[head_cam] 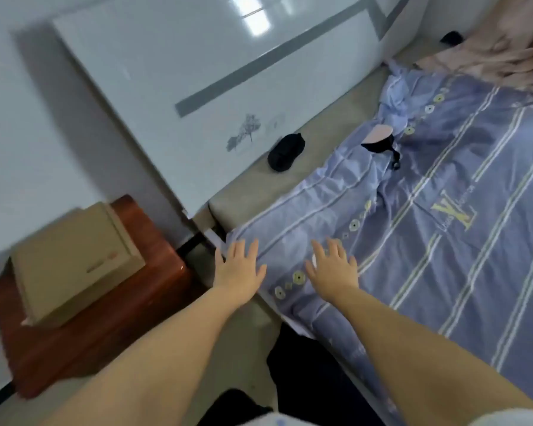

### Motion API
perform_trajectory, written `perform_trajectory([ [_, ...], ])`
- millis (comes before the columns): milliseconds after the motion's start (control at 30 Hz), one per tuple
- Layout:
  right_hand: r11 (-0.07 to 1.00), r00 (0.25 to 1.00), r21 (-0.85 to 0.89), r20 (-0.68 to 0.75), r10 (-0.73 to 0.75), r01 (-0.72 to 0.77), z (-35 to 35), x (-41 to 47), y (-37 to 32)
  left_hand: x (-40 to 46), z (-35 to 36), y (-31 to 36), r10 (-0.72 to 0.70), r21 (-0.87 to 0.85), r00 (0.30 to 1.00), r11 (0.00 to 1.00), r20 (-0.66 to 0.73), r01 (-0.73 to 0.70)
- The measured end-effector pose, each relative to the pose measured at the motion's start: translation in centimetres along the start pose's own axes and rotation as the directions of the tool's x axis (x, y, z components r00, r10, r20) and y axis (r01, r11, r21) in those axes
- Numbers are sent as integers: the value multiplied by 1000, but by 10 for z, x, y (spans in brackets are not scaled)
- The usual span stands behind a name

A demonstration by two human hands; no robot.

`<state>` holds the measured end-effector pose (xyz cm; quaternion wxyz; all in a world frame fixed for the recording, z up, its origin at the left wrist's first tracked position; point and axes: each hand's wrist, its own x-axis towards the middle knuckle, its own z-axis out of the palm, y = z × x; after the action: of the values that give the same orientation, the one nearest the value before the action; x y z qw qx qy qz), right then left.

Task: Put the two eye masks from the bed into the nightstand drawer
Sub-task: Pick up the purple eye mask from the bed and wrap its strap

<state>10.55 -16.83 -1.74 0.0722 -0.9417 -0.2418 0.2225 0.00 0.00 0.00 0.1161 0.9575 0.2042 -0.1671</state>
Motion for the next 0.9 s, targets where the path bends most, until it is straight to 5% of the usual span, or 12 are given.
perform_trajectory([
  [233, 999, 995, -32, 97, 37, -34, -12, 148, 16, 166, -8, 8, 46, -86, 997, 995, 62, -41],
  [467, 991, 986, 25, 108, 129, -133, 64, 282, 29, 346, 38, -4, 156, -41, 979, 987, 129, -152],
  [700, 994, 945, 37, -307, 110, -103, 134, 306, 39, 468, 83, -15, 235, 122, 964, 968, -121, -220],
  [900, 996, 942, 8, -327, 82, -84, 139, 308, 42, 506, 82, -9, 156, 25, 942, 987, -295, -156],
])
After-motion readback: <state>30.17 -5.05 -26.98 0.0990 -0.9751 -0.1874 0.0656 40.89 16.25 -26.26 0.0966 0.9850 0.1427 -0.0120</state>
